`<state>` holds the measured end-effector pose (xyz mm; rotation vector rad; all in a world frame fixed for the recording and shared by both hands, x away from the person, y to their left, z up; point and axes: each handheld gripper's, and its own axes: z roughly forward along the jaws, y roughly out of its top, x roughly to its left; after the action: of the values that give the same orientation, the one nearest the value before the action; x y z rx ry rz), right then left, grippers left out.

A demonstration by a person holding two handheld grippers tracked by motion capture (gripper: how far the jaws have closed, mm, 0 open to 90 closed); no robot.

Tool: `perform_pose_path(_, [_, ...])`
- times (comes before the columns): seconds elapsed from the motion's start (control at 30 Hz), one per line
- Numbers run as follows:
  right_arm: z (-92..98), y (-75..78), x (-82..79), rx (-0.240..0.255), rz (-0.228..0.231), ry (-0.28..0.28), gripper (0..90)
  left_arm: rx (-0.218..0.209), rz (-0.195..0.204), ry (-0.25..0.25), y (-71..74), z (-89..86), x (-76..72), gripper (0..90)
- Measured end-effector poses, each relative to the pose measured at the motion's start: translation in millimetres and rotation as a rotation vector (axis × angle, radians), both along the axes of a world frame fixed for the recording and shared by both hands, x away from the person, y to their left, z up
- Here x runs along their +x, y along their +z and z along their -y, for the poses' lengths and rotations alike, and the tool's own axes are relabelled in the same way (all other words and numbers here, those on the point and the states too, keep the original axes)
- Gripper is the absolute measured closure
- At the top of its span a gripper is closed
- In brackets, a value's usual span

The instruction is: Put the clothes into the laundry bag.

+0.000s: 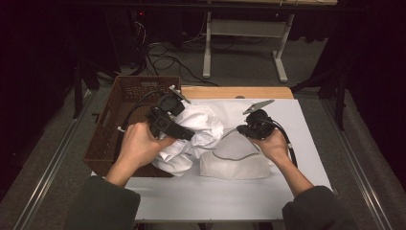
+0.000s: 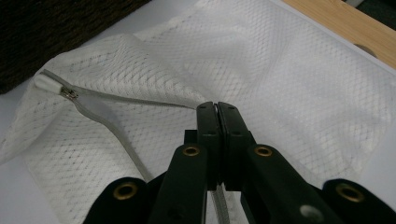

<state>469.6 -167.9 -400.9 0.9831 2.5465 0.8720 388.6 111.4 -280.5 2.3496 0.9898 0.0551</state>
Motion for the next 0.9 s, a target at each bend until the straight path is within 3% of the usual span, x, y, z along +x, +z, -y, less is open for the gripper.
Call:
perform_pose_path(0.13, [1.2,1.3,0.7,-0.002,0.001,0.004,89.8,-0.038,-0.030,-0.048,-4.8,17.3,1.5,67.8])
perform_pose_path(0.3, [4.1,1.0,3.1,0.010,0.003,0.006,89.8,-0.022,-0.046,-0.086,-21.3,44.5,2.5,67.7])
perform_pose_path(0.43, [5.6,1.5,2.1,0.012,-0.001,0.005,89.8,-0.033,-0.083,-0.108,-38.7,57.1,3.7,67.6])
perform_pose_path(0.57, [6.6,1.3,3.6,0.018,-0.002,0.003,89.8,0.020,-0.083,-0.110,-57.8,70.8,3.1,67.4])
perform_pose_path(0.9, [2.1,-2.2,3.6,0.007,-0.006,0.023,90.0,0.096,-0.087,-0.057,-102.6,88.3,11.3,66.4])
